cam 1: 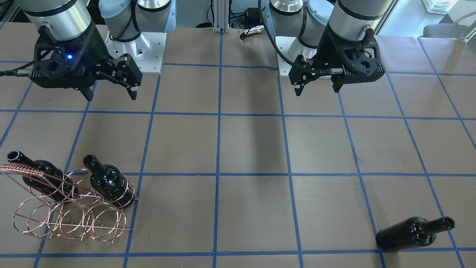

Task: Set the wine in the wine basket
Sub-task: 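Lower the left gripper onto the standing dark wine bottle and grasp its neck, then lift the dark bottle with the left gripper and carry it toward the table center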

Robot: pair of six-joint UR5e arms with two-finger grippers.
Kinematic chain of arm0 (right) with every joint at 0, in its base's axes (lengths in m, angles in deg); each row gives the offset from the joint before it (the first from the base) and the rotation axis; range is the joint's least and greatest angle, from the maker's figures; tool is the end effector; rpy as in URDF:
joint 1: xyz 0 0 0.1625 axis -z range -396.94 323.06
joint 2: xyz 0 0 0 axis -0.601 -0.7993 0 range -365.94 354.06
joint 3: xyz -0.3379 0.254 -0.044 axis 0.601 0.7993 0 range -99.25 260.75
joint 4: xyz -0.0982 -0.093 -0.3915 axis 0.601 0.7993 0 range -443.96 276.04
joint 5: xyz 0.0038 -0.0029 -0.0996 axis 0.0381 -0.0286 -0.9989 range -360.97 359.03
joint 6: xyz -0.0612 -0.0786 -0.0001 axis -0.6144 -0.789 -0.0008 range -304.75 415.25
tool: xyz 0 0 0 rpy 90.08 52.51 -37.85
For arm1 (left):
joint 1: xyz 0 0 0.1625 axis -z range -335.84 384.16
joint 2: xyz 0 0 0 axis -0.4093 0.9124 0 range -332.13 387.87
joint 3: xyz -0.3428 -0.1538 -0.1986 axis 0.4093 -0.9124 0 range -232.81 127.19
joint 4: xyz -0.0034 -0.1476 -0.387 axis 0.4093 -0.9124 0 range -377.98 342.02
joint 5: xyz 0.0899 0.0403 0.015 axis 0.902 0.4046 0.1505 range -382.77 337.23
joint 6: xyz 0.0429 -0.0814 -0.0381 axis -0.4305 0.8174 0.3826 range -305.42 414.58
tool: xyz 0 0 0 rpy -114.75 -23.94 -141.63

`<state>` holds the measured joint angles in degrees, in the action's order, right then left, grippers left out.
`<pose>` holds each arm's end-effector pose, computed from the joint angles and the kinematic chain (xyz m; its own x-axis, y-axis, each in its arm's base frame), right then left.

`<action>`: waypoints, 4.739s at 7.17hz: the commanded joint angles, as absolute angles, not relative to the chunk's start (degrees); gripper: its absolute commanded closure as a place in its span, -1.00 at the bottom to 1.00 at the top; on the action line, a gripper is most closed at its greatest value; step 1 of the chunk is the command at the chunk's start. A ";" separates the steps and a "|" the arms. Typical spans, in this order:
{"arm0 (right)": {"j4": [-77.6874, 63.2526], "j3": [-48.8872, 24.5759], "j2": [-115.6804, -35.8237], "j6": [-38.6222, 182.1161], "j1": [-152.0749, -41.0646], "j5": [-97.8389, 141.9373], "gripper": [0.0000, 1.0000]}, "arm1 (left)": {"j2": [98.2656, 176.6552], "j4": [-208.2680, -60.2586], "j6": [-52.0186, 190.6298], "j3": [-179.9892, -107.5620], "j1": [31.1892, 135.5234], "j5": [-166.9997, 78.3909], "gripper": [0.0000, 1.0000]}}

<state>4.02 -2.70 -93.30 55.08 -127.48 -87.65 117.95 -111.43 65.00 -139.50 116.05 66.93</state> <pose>0.1440 -0.5125 0.5176 -0.9982 -0.0141 -0.0578 -0.0122 0.9994 -0.0332 -0.1500 -0.4868 0.5096 -0.9889 -0.1485 0.0044 -0.1485 0.9889 0.0048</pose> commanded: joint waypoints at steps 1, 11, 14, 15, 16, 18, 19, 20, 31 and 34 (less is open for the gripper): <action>4.01 -2.74 -93.22 54.54 -127.47 -87.81 -1.00 | 117.87 -110.80 63.38 -139.56 114.96 66.88 -1.00; 4.45 -2.74 -93.48 54.80 -127.73 -87.55 -1.00 | 130.76 -55.82 26.80 -152.74 84.72 42.62 -0.55; 4.63 -2.74 -93.40 54.63 -127.64 -87.99 -1.00 | 137.35 -44.39 26.36 -152.74 84.63 42.53 -0.50; 4.80 -2.74 -93.31 54.54 -127.64 -87.98 -1.00 | 139.73 -39.83 26.54 -152.65 84.72 42.44 -0.49; 4.54 -2.74 -93.13 54.54 -127.64 -87.72 -1.00 | 141.14 -36.82 26.54 -152.56 84.72 42.27 -0.49; 4.54 -2.74 -92.78 54.63 -127.64 -87.98 -1.00 | 142.56 -33.47 26.80 -152.39 84.80 40.34 -0.41; 4.63 -2.74 -92.87 54.80 -127.73 -87.90 -1.00 | 142.65 -32.58 27.50 -152.39 84.89 40.33 -0.36; 4.63 -2.74 -92.87 54.81 -127.73 -87.98 -1.00 | 142.65 -32.23 28.37 -152.30 84.89 40.33 -0.35; 4.89 -2.83 -92.78 54.80 -127.64 -88.95 -1.00 | 131.79 -33.63 35.72 -157.19 97.49 54.68 0.61; 4.81 -2.83 -92.87 54.72 -127.64 -89.13 -1.00 | 125.70 -45.78 54.86 -157.93 117.69 74.38 0.61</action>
<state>4.86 -2.78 -92.86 54.78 -127.64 -89.05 127.93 -39.52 46.78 -158.11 109.16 66.66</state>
